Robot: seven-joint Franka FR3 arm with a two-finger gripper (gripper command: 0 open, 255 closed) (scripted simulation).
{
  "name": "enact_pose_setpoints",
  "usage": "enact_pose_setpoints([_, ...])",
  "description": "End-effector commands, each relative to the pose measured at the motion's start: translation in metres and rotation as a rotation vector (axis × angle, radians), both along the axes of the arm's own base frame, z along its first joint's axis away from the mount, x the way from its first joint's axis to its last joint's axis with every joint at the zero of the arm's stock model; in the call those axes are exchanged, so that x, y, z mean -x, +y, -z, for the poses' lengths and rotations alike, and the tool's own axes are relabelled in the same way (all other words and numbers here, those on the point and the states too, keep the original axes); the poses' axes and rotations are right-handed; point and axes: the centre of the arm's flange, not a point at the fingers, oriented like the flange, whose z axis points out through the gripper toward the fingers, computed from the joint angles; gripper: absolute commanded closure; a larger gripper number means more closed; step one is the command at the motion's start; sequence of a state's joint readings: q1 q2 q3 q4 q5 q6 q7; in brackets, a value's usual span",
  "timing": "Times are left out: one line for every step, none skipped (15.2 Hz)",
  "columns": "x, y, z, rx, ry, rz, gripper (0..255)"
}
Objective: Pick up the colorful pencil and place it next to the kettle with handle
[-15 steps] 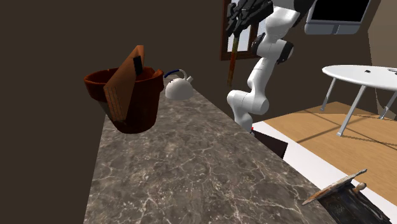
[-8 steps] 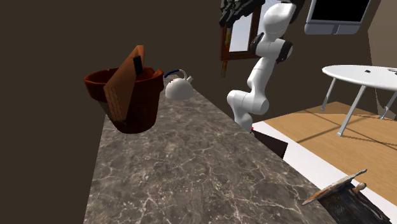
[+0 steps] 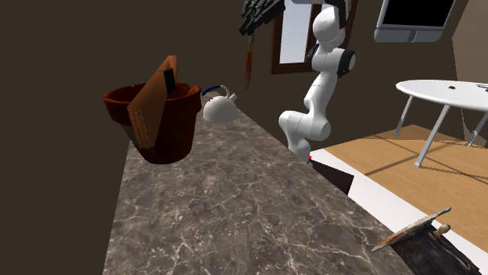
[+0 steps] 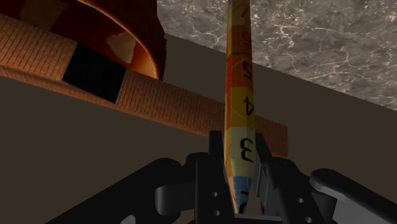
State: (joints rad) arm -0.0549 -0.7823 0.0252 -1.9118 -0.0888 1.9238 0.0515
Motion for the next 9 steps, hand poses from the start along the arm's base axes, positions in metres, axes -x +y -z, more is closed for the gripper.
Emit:
enact_pose_setpoints([0.007, -0.025, -0.002, 0.000, 0.000, -0.001, 255])
enact_pose_setpoints([0.009, -0.038, -0.002, 0.000, 0.000, -0.001, 255])
enact_pose_setpoints([0.011, -0.051, -0.002, 0.000, 0.000, -0.001, 255])
enact_pose_setpoints([0.013, -0.064, -0.002, 0.000, 0.000, -0.001, 255])
enact_pose_setpoints([0.015, -0.077, -0.002, 0.000, 0.000, -0.001, 255])
enact_pose_setpoints([0.018, -0.090, -0.002, 0.000, 0.000, -0.001, 255])
enact_pose_setpoints([0.020, -0.103, -0.002, 0.000, 0.000, -0.001, 255])
enact_pose_setpoints([0.022, -0.116, -0.002, 0.000, 0.000, -0.001, 255])
enact_pose_setpoints([0.024, -0.129, -0.002, 0.000, 0.000, -0.001, 255])
